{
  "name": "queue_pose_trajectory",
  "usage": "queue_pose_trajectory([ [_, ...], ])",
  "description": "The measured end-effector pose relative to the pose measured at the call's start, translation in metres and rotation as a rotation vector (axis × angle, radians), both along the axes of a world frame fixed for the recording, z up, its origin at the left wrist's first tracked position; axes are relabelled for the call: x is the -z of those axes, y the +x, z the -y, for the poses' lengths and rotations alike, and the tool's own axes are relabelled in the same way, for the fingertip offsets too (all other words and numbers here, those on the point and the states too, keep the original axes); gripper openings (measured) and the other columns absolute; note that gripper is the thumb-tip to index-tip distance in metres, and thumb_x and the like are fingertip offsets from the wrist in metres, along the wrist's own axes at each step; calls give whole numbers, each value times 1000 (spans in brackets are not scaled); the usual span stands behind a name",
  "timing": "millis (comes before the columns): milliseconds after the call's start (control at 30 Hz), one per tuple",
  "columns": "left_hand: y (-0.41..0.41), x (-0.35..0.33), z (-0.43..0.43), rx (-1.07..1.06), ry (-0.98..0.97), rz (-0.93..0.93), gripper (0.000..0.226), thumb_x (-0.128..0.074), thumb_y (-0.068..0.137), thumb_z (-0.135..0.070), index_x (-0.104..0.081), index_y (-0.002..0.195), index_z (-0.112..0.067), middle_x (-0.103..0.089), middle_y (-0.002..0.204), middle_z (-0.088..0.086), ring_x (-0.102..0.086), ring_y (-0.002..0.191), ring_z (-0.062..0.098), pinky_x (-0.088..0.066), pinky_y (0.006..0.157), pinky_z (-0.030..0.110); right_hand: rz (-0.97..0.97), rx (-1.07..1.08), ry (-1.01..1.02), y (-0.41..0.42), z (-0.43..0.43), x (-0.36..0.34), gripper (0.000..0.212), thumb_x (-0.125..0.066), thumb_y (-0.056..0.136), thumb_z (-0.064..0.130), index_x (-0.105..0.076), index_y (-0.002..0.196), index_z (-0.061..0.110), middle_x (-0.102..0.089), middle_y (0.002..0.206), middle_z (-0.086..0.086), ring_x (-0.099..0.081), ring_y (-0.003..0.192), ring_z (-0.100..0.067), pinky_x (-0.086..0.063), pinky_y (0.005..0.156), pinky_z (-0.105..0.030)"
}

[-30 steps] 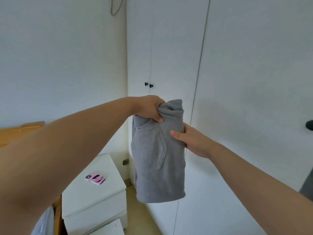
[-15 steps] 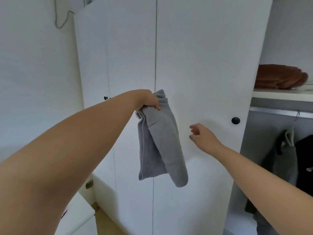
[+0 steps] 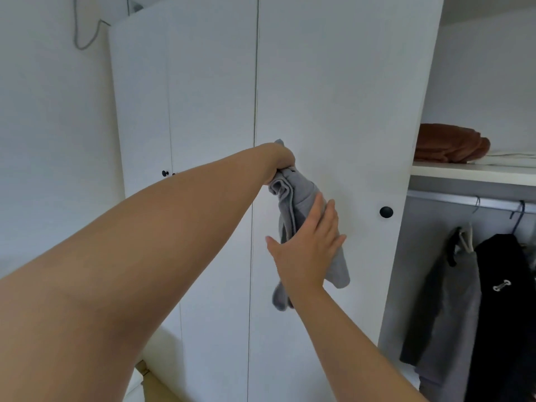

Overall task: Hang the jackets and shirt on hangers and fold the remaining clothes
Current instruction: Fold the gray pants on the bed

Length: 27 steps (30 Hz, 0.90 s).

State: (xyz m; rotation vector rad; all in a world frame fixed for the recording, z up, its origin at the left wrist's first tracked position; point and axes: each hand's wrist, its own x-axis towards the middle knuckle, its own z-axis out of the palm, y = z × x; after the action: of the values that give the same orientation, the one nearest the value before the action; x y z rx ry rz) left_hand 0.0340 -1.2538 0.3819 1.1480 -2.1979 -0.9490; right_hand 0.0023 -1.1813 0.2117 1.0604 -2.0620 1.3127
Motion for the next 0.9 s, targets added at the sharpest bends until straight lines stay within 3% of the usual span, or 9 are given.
queue_pose_trajectory([
  [67, 2, 2, -2, 16, 12, -1, 43, -46, 94, -4, -40, 136, 5, -49, 107, 13, -47, 92, 25, -44, 77, 30, 3, 49, -47, -10, 5, 5, 112, -80, 69, 32, -3, 150, 20, -22, 155, -12, -24, 142, -30, -17, 114, -57],
  [233, 21, 2, 11, 28, 145, -204, 23, -34, 101, -5, -40, 122, 1, -49, 90, 16, -50, 63, 24, -49, 51, 31, 43, -47, -41, -43, 3, 8, 92, -67, 77, 7, -13, 151, 17, -40, 141, -7, -37, 131, -27, -23, 115, -48],
  [333, 33, 8, 14, -13, 207, -255, 11, -39, 99, -3, -43, 89, -6, -49, 78, 12, -50, 59, 24, -45, 47, 28, 154, -206, -89, -55, 0, 9, 70, -61, 80, 7, -32, 142, 22, -52, 124, -2, -51, 115, -24, -46, 96, -42],
  [433, 37, 5, 20, -19, 178, -293, 12, -42, 96, -1, -43, 105, -8, -52, 87, 16, -52, 59, 24, -49, 53, 29, 180, -324, -73, -62, -8, -4, 36, -55, 80, 9, -46, 111, 24, -59, 96, 3, -59, 87, -20, -54, 71, -40],
  [500, 41, -1, 15, 18, 200, -294, 10, -41, 98, -4, -48, 91, -5, -51, 80, 11, -53, 54, 20, -48, 46, 22, 197, -340, -55, -67, -16, -18, 28, -54, 78, 7, -45, 100, 21, -59, 84, 2, -58, 75, -20, -53, 62, -36],
  [600, 42, -7, 8, 72, 95, -172, 25, -44, 98, -5, -49, 75, -8, -52, 74, 7, -55, 60, 15, -52, 62, 22, 248, -323, -3, -75, -26, -42, 17, -52, 70, 2, -49, 85, 10, -58, 76, -3, -57, 69, -22, -46, 58, -32],
  [700, 45, -16, 10, -53, -276, 243, 24, -46, 95, -9, -50, 72, -5, -56, 74, 9, -59, 69, 23, -52, 74, 32, 275, -332, 195, -84, -39, -78, 10, -51, 68, 0, -48, 71, 9, -54, 71, -4, -53, 69, -22, -38, 57, -27],
  [800, 50, -35, 12, -40, -728, 351, 28, -48, 96, -24, -60, 107, -1, -62, 116, 12, -56, 108, 30, -44, 88, 34, 208, -319, 424, -82, -54, -114, 7, -54, 62, 5, -52, 68, 7, -51, 66, -4, -48, 62, -18, -32, 51, -21],
  [900, 49, -31, -8, 465, -545, 399, 74, -58, 87, -54, -30, 148, -23, -35, 151, -5, -34, 137, 17, -27, 113, 35, 127, -273, 613, -77, -62, -129, 9, -55, 58, 3, -47, 61, 7, -44, 61, -3, -40, 57, -16, -25, 46, -21],
])
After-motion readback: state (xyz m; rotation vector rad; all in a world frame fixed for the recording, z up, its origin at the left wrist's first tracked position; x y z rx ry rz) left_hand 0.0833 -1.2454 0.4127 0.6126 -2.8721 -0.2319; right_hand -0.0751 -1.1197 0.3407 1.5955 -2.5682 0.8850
